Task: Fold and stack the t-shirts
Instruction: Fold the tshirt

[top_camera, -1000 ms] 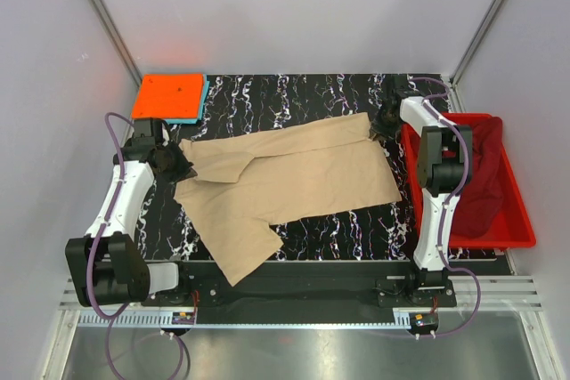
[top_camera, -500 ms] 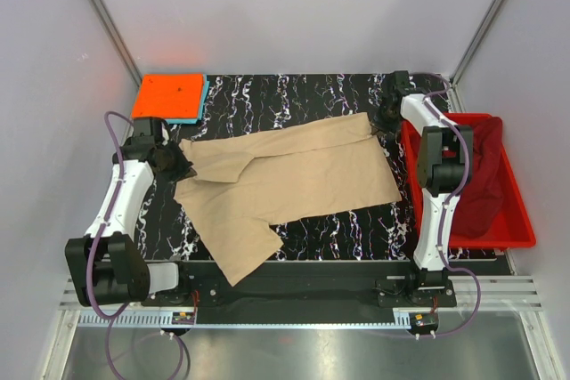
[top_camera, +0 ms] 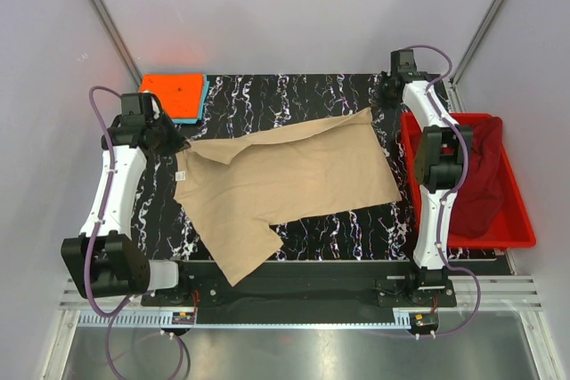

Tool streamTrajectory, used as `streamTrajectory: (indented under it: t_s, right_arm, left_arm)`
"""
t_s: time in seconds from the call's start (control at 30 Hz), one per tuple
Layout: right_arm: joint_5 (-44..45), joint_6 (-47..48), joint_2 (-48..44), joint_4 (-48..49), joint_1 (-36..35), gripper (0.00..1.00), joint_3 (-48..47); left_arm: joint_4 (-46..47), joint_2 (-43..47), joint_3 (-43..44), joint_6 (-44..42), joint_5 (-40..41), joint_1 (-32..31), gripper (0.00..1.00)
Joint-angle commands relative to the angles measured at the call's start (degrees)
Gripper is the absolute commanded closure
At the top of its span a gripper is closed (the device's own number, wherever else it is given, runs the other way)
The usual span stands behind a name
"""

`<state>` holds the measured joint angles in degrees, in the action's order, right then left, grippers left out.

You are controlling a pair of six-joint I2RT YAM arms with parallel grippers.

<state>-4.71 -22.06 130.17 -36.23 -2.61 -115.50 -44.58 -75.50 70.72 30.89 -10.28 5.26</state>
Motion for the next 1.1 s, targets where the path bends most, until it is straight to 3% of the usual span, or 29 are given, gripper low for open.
streamTrajectory:
  t_s: [0.0, 0.43, 1.07]
  right_arm:
    - [-1.97, 1.41, 0.09, -0.07, 0.15, 1.00, -2.98]
    - [1.19, 3.96, -5.01, -0.16, 0.94, 1.00, 5.81]
    - [6.03, 5.72, -7.30, -1.04, 1.29, 1.00, 8.98]
  left_arm:
    - [-1.12, 0.62, 1.97, -0.40, 1.05, -0.07, 1.00]
    - [-2.71, 6.95, -9.45, -0.31, 2.55, -0.07, 1.00]
    - [2.91, 3.70, -18.07, -1.19, 1.32, 0.10, 1.00]
